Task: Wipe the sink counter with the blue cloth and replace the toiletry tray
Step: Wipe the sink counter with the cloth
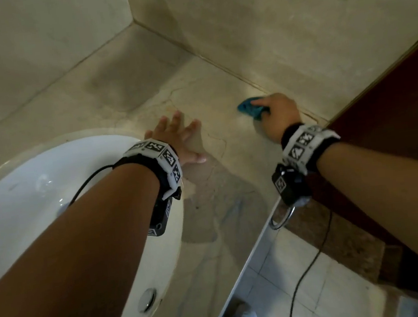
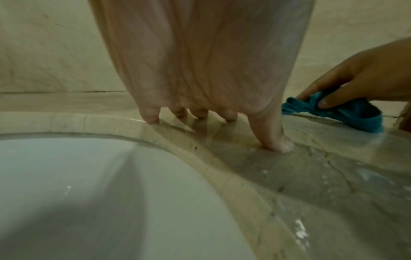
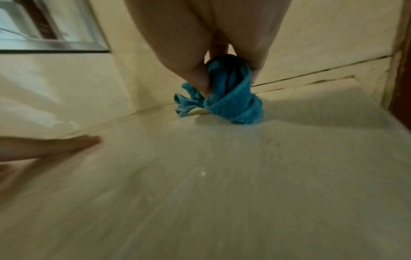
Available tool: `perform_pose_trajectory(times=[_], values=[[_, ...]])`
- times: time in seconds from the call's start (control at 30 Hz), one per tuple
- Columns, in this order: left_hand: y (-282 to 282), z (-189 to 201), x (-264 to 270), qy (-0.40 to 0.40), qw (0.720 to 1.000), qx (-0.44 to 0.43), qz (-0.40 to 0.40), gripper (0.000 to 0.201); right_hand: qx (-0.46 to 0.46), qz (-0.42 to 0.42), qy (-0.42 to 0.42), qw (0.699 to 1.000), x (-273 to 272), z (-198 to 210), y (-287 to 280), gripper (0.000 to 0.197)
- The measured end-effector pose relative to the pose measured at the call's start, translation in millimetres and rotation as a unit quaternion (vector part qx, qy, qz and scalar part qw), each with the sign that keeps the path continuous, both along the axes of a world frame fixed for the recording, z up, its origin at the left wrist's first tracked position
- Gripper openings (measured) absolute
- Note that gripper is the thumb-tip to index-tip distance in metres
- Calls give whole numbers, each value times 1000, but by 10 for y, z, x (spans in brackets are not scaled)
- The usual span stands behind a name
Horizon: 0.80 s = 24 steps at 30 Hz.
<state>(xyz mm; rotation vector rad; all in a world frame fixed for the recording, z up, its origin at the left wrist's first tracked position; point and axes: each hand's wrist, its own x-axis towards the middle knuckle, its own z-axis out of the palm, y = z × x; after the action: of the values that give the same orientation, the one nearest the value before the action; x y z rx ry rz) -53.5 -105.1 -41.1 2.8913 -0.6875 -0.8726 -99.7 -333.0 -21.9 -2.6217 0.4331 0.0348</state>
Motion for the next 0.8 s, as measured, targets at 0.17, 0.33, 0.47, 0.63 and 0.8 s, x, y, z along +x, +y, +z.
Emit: perform_pose_trajectory(times=[0.17,0.33,0.47,0.63,0.8], values=[[7,-7,-4,-2,1000,-1,2,94,-45,-9,40,998,225,-91,-33,42],[-8,22,-52,-36,999,-4,-14,89,-46,127,26,991,-272,-52,447,38],[-7,36,-85,-23,1000,8,-2,89,-9,214,46,976,-649,-75,629,39],[-27,94,-60,-4,1000,6,-1,92,-5,151,40,988,-251,-35,213,40],[-4,76,-29,11,1000,15,14,93,-67,62,65,994,-43,-78,-17,39]])
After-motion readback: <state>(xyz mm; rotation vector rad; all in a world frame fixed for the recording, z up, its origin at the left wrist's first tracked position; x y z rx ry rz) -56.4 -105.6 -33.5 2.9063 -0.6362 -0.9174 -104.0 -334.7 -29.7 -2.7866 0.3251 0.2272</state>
